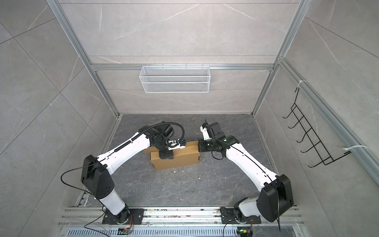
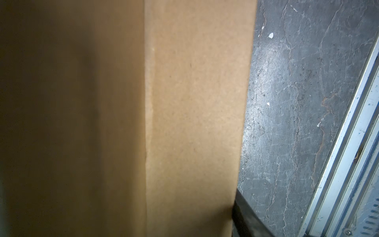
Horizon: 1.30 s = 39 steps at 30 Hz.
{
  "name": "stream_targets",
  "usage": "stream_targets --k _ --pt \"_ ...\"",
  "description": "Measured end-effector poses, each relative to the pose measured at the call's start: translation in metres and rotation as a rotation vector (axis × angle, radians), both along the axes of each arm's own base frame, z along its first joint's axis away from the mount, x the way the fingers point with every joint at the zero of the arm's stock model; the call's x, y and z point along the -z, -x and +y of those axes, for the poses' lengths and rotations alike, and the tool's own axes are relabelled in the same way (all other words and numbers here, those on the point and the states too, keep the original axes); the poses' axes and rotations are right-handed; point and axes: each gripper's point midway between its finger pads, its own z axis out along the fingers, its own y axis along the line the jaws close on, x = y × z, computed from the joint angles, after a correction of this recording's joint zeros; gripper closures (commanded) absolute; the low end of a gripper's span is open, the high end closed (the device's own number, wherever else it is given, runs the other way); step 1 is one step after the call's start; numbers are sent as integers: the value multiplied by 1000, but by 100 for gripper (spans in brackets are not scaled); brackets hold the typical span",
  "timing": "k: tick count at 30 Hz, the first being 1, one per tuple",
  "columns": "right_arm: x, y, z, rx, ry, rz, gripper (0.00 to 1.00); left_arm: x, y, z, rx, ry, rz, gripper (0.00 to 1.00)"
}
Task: Assemble paper box
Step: Fold and tuck the lid into the gap.
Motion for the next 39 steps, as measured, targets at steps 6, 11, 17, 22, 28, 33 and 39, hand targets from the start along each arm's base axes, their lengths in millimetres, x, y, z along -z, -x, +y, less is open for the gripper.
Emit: stream_targets --k 6,11,17,22,28,33,39 --pt "1 2 -2 6 16 -24 100 0 0 0 1 -1 0 51" --pt "2 3 -2 5 15 -41 100 0 0 0 0 -2 1 50" --pt "1 4 0 16 -4 -47 100 0 0 0 0 -3 1 50" --pt "1 4 2 43 -18 -36 100 0 0 0 0 -5 6 52" --pt "0 4 3 67 -33 -27 100 0 0 0 1 -5 6 52" --pt "1 3 3 78 -27 -34 100 0 0 0 1 -3 6 52" --pt "3 2 0 52 40 -81 100 1 0 0 2 -3 6 53"
